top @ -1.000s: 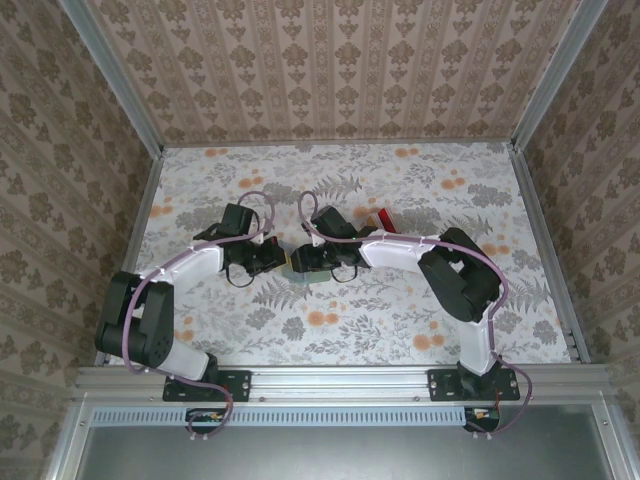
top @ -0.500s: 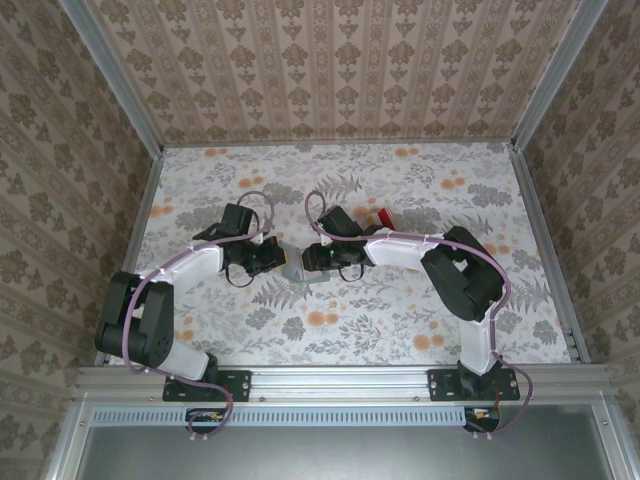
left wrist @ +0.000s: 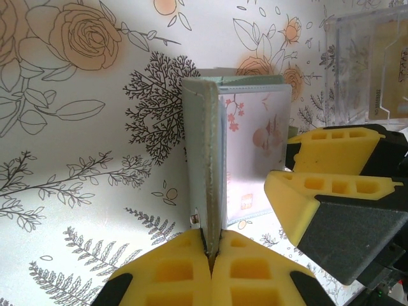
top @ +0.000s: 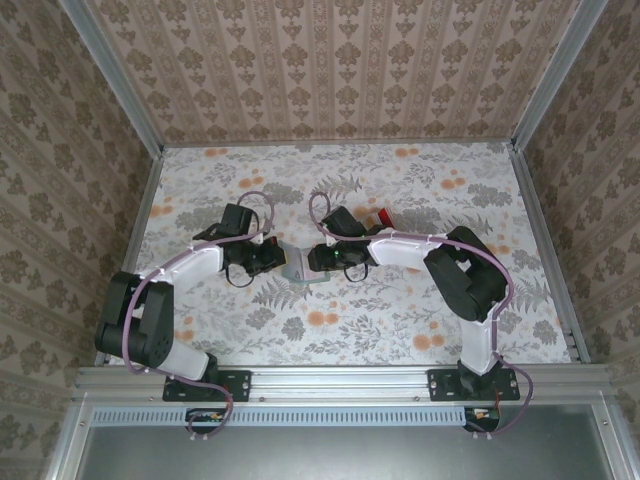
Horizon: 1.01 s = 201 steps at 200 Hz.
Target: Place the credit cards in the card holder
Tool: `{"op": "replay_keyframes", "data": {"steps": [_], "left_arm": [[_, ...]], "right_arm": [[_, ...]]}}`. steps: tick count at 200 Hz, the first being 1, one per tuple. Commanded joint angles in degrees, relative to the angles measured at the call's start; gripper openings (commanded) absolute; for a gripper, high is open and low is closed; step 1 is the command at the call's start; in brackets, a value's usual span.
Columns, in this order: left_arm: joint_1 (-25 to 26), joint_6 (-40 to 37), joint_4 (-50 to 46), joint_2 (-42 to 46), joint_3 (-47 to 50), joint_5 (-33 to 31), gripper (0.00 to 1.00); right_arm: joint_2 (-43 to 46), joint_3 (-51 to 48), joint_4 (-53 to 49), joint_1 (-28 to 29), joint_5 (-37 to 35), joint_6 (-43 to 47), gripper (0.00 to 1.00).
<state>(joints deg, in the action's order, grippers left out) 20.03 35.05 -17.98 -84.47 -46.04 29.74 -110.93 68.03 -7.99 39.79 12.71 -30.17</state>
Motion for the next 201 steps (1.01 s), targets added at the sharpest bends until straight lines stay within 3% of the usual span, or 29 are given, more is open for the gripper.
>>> {"op": "replay_keyframes", "data": {"steps": [1, 43, 62, 82, 106, 201], "left_arm": [[-0.7, -1.0, -0.7, 1.6, 1.0, 0.1, 0.00], [-1.0, -1.1, -1.4, 2.1, 2.2, -1.6, 0.00], [-1.2, -1.1, -1.4, 2.2, 3.0, -1.7, 0.06], [-1.3, -1.2, -1.7, 2.3, 3.8, -1.9, 0.28], [-1.8, -1.5, -2.2, 2.6, 4.6, -2.6, 0.37], [-7.2, -3.0, -5.0, 7.3, 3.6, -3.1, 0.40]], "right_arm": [[2.1, -0.9, -2.0, -0.5, -1.7, 1.1, 0.44], [2.0, -1.0, -2.3, -0.7, -2.5, 1.5, 0.44], [1.6, -1.3, -2.3, -0.7, -2.6, 1.6, 0.43], [1.7, -1.7, -2.1, -0.7, -3.1, 1.7, 0.43], [1.8, -1.7, -2.8, -0.7, -3.6, 2.2, 0.43], [3.7, -0.6, -4.3, -0.8, -3.3, 2.9, 0.43]]}}
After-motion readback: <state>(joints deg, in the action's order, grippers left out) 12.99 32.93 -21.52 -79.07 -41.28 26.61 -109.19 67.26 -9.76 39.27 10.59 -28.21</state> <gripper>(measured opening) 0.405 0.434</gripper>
